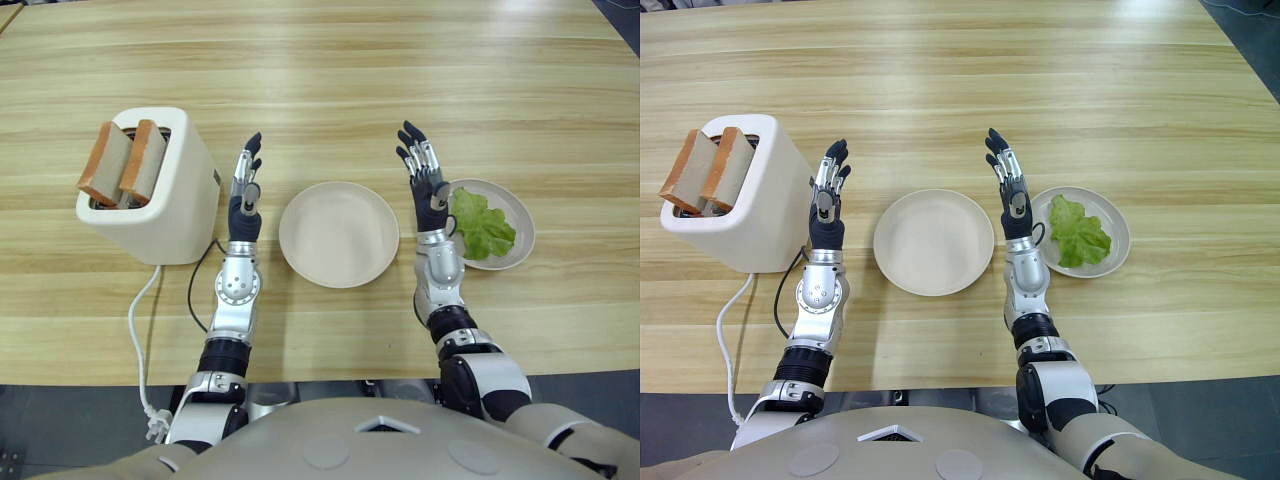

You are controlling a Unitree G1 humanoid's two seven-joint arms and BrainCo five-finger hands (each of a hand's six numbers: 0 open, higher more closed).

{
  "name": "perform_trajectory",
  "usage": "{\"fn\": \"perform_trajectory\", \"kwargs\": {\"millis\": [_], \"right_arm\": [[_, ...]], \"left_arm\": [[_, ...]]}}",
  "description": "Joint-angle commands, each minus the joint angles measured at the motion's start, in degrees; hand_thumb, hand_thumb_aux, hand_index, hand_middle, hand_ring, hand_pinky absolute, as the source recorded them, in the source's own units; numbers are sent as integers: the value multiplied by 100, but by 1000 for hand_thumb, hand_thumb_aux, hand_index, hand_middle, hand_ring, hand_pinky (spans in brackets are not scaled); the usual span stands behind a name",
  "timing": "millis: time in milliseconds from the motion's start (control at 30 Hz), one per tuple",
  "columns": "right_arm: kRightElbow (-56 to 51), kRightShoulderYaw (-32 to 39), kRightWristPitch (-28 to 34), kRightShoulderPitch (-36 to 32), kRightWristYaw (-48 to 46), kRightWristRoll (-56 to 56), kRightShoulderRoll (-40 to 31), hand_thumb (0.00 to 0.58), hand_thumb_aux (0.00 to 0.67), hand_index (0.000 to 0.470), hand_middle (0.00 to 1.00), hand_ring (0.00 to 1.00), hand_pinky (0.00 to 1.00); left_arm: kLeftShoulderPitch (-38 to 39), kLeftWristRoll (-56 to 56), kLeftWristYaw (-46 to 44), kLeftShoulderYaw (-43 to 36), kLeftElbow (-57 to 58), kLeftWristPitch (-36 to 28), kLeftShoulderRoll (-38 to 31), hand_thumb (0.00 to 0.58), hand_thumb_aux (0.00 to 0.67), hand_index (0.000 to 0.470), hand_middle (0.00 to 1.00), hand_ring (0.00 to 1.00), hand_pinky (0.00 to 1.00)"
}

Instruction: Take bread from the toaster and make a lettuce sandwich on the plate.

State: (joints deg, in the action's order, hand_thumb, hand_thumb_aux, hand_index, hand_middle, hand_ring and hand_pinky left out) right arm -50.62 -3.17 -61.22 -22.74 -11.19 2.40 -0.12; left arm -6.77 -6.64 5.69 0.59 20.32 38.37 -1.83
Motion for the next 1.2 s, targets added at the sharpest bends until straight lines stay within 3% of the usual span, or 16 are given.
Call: {"fn": "perform_trajectory", "kwargs": {"millis": [33,467,600,767,933,1033,1200], "right_arm": [[-17,13,66,9,9,-6,-4,0,0,0,0,0,0],[-17,15,58,25,2,-1,-29,0,0,0,0,0,0],[-24,16,56,19,19,-11,-16,0,0,0,0,0,0],[84,3,75,71,47,17,-2,0,0,0,0,0,0],[271,16,117,175,16,80,18,0,0,0,0,0,0],[379,21,155,238,34,78,31,0,0,0,0,0,0],[536,57,218,324,24,81,76,0,0,0,0,0,0]], "left_arm": [[-11,-41,-14,-8,127,-6,-39,0,0,0,0,0,0],[11,-153,-7,-60,89,-23,-73,0,0,0,0,0,0],[239,-542,-1,-125,-695,-164,-197,0,0,0,0,0,0],[706,-979,-206,210,-2930,-1088,-585,0,0,0,0,0,0],[1199,-1067,-665,1210,-4885,-2491,-1219,0,0,0,0,0,0],[1322,-1351,-843,1991,-5158,-3346,-1733,0,0,0,0,0,0],[1485,-1950,-598,3023,-4616,-3872,-2503,0,0,0,0,0,0]]}}
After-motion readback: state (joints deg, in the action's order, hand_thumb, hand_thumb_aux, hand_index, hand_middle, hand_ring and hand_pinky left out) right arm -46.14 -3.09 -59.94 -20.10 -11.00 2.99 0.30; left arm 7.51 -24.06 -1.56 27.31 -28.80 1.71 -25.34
